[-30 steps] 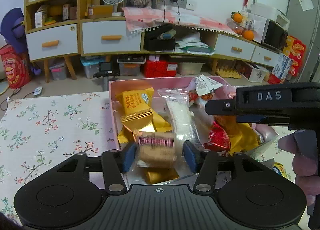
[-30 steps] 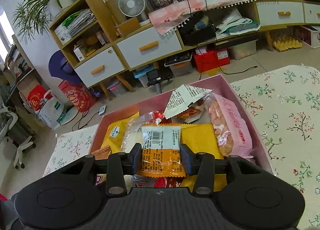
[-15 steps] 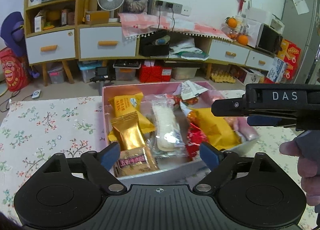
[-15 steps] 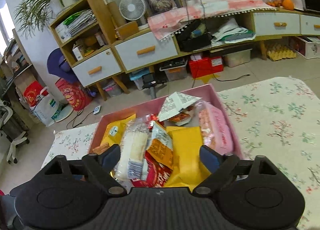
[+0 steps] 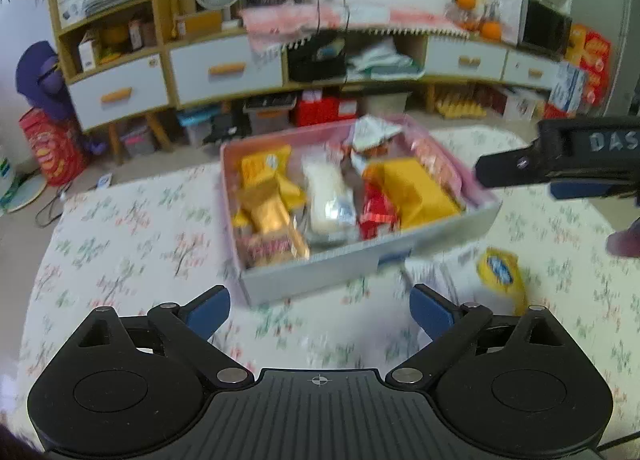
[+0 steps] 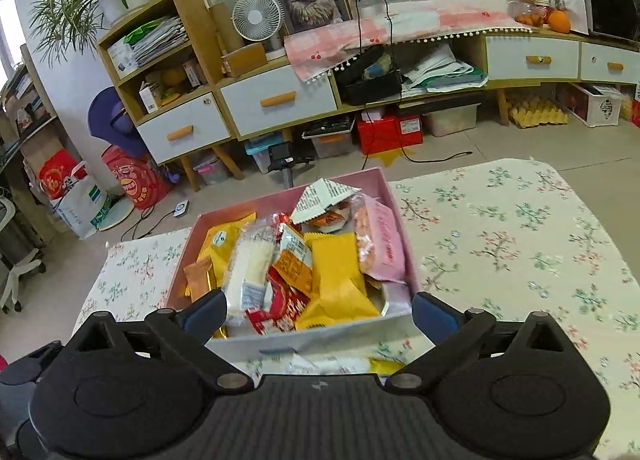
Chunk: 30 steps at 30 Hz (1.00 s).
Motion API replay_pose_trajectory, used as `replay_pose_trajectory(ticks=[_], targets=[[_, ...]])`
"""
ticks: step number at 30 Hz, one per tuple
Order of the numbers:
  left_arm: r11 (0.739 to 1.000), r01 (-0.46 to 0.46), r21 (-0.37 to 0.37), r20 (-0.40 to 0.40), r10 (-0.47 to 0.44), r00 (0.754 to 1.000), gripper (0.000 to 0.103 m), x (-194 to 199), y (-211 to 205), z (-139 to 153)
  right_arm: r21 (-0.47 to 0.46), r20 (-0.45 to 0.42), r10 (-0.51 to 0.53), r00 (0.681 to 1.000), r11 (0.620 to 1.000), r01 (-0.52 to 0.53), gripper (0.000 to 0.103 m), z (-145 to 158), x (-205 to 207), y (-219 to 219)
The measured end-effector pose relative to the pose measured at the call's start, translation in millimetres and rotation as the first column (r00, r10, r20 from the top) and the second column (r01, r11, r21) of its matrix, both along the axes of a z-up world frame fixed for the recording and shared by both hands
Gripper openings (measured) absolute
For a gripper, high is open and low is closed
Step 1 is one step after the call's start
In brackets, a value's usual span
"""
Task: Organize snacks
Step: 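Lower the left tool and grasp the white wrapped packet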
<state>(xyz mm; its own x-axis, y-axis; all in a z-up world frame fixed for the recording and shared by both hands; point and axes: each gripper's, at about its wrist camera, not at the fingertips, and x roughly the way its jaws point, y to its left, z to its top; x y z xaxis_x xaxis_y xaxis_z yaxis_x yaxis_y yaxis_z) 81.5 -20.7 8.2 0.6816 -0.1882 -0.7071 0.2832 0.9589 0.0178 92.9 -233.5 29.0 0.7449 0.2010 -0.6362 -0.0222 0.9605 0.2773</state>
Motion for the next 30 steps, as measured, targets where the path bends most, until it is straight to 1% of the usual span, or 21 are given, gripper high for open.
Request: replay_pose_trajectory(ticks=[4, 7, 8, 10, 12, 14, 18, 21, 24, 26, 28, 30], targets=[[1.0, -0.027, 0.002, -0.028, 0.027, 0.999, 0.098, -14.3, 2.3, -7.7, -0.001, -0.01, -0.02, 1.0, 1.0, 0.02, 0.078, -2.1, -14.5, -8.1], [0.996, -0.086, 0.012, -0.09, 0.086, 0.992, 0.098, -18.3, 2.1, -12.8, 0.009, -0.026, -0.039, 0.999, 0.999, 0.039, 0.078, -8.9, -22.9, -15.8], [0.996, -0.086, 0.007, -0.103, 0.086, 0.991, 0.098, -19.9, 1.7, -13.2, 0.004, -0.054, -0.049, 0.997, 0.999, 0.049, 0.078, -12.6, -24.3, -18.1], [0.998, -0.054, -0.011, -0.105, 0.053, 0.993, 0.098, -24.3, 0.0, -12.6, -0.012, -0.107, -0.077, 0.991, 0.997, 0.076, 0.078, -18.4, -27.2, -22.1], [0.999, -0.047, -0.017, -0.096, 0.045, 0.994, 0.098, -26.7, -3.0, -11.3, -0.016, -0.132, -0.087, 0.987, 0.996, 0.086, 0.078, -21.1, -30.4, -26.1], [0.998, -0.047, -0.045, -0.084, 0.044, 0.996, 0.098, -27.1, -5.4, -9.9, -0.016, -0.143, -0.082, 0.986, 0.997, 0.081, 0.078, -22.4, -33.0, -30.9], [0.991, -0.055, -0.124, -0.081, 0.045, 0.996, 0.098, -19.1, -13.5, -11.4, -0.023, -0.159, -0.112, 0.981, 0.994, 0.109, 0.078, -26.7, -39.6, -47.4], [0.981, -0.067, -0.182, -0.089, 0.052, 0.995, 0.098, -7.9, -25.4, -16.9, -0.006, -0.185, -0.133, 0.974, 0.991, 0.134, 0.078, -32.5, -40.3, -59.0], [0.971, -0.072, -0.229, -0.102, 0.05, 0.994, 0.096, 3.2, -36.7, -26.7, 0.011, -0.214, -0.124, 0.969, 0.992, 0.129, 0.078, -37.5, -39.2, -65.5], [0.966, -0.065, -0.251, -0.115, 0.037, 0.993, 0.096, 8.6, -43.4, -33.2, 0.005, -0.217, -0.127, 0.968, 0.991, 0.131, 0.078, -38.9, -37.0, -67.7], [0.964, -0.055, -0.259, -0.108, 0.028, 0.994, 0.095, 11.0, -48.9, -37.8, 0.003, -0.224, -0.139, 0.965, 0.99, 0.143, 0.078, -40.4, -34.9, -70.4], [0.966, -0.03, -0.256, -0.09, 0.007, 0.996, 0.089, 12.6, -54.6, -40.0, 0.02, -0.236, -0.143, 0.961, 0.988, 0.151, 0.078, -42.2, -32.7, -74.6]])
